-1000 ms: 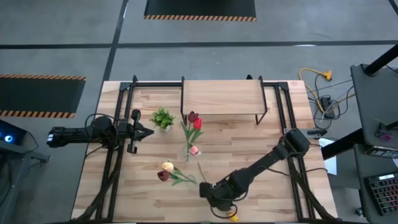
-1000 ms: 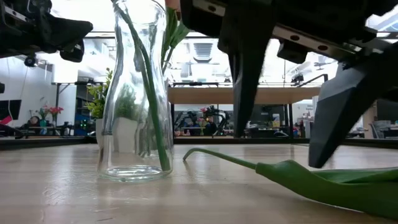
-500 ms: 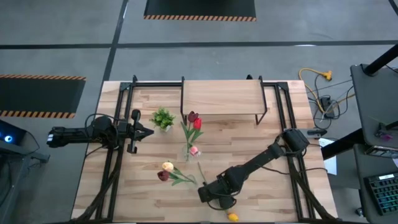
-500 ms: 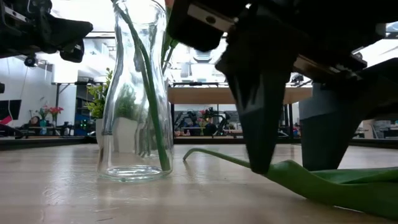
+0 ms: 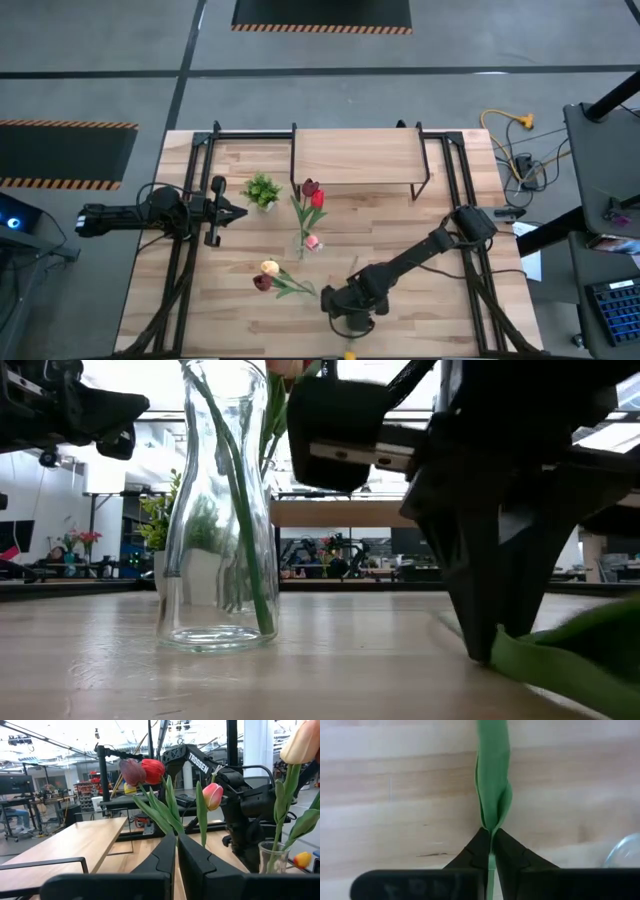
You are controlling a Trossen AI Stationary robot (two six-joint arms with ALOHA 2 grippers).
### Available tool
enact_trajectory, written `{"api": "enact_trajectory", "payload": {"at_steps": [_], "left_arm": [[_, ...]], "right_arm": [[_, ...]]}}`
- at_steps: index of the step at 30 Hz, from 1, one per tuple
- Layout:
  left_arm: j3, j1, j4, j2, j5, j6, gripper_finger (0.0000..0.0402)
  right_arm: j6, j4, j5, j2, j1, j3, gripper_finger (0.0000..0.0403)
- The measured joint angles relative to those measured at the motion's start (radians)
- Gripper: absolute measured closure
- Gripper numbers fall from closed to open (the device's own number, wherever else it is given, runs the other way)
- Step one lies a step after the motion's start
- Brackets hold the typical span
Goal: Pick and place flowers into a vace then onto a shelf
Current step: Put the yellow tulip into the bottom transparent vase
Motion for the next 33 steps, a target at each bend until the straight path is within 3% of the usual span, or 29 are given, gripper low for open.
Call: {"api": "enact_trajectory", "payload": {"at_steps": [6,18,25,30,33], "left_arm": [[0.0,0.0,0.0,0.0,0.0,0.003,0.0398],[0.003,0.0,0.005,0.0,0.0,0.003,0.0398],[0.003,0.0,0.005,0.0,0.0,0.003,0.0398],[0.003,0.0,0.005,-0.001,0.0,0.003,0.0398],[0.003,0.0,0.005,-0.001,0.0,0.003,0.0398]], "right_arm": [[0.241,-0.116,0.033,-0.03,0.0,-0.004,0.0393],[0.445,-0.108,-0.015,-0.237,-0.036,-0.11,0.0394],[0.557,0.245,-0.083,-0.458,-0.072,-0.322,0.0394],[0.617,0.682,-0.049,-0.627,-0.073,-0.521,0.0394],[0.665,0.941,0.04,-0.71,-0.074,-0.619,0.0394]]}}
